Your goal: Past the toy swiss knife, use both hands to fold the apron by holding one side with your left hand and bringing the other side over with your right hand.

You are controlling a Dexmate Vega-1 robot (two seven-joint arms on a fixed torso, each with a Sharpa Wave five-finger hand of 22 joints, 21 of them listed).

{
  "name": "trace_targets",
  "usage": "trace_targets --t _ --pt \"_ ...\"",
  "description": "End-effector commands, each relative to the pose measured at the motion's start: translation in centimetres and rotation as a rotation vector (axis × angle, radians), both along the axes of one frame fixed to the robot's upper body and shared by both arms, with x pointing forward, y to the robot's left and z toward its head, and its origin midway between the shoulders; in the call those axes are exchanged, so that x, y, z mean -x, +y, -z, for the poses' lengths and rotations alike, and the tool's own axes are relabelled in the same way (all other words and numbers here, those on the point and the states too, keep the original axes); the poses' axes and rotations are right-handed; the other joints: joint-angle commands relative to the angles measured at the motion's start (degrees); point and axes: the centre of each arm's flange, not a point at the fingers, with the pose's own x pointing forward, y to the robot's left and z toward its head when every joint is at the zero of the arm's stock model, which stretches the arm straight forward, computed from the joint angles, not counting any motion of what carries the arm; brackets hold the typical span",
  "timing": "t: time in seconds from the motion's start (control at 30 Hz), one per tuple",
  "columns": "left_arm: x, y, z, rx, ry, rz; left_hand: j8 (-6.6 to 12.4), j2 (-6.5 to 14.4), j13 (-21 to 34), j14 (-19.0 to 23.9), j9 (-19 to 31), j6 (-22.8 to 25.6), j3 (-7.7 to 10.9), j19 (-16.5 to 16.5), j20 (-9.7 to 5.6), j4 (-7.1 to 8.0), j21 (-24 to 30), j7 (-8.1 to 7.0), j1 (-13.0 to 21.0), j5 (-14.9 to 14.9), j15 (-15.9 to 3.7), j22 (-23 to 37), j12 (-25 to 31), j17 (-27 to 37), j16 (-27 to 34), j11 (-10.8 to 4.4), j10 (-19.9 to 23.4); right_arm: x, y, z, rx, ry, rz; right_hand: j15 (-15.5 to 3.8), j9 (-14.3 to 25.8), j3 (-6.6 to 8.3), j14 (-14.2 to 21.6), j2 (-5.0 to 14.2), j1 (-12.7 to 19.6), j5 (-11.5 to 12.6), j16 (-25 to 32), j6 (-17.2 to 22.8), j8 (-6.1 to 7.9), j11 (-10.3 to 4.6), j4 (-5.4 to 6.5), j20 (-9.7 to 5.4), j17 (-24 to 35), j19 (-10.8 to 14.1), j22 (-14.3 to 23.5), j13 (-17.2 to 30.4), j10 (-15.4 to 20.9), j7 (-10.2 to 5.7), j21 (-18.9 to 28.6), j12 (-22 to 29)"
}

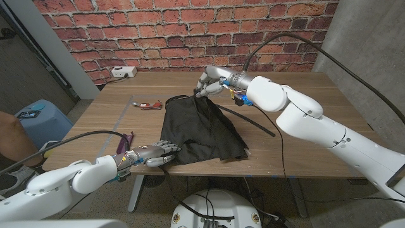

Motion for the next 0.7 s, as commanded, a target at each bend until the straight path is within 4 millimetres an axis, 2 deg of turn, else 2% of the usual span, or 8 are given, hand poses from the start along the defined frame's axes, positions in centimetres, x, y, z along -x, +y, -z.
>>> trace_targets --t 0.03,0.3,0.7 --pt "0.1 -0.2 0.1 0.002 0.003 0.001 0.12 -3.06 0.25 -1.38 0.11 -0.07 0.43 -10.07 -0.30 -0.03 -0.24 -0.36 -2.52 0.24 0.31 -0.01 0.21 0.06 -0.03 -0.10 -0.27 -0.1 0.8 0.2 0.026 0.050 -0.052 -5.31 0.20 -0.21 0.45 0.15 0.55 -0.03 -0.38 0.41 -0.05 0.29 0.15 -1.31 0.29 0.48 0.19 0.20 0.05 -0.16 0.32 -0.35" --pt "-0.1 -0.3 0.0 0.002 0.000 0.003 0.14 -3.07 0.25 -1.38 0.11 0.00 0.46 -10.07 -0.30 -0.03 -0.26 -0.32 -2.52 0.23 0.29 -0.01 0.21 0.07 -0.03 -0.10 -0.27 -0.3 1.7 0.2 0.049 0.075 -0.085 -5.29 0.38 -0.58 0.60 0.25 0.65 -0.05 -0.71 0.39 -0.07 0.33 0.24 -1.33 0.45 0.46 0.20 0.22 -0.10 -0.08 0.37 -0.52" --pt "-0.2 -0.5 0.1 0.014 -0.004 0.006 0.14 -3.08 0.25 -1.35 0.11 -0.01 0.52 -10.05 -0.33 -0.03 -0.28 -0.33 -2.52 0.22 0.30 -0.01 0.20 0.07 -0.01 -0.11 -0.29 -1.6 3.3 1.0 0.085 0.138 -0.106 -5.31 0.43 -0.85 0.68 0.38 0.85 -0.05 -1.13 0.39 -0.14 0.22 0.25 -1.32 0.45 0.51 0.20 0.21 0.03 -0.08 0.44 -0.61"
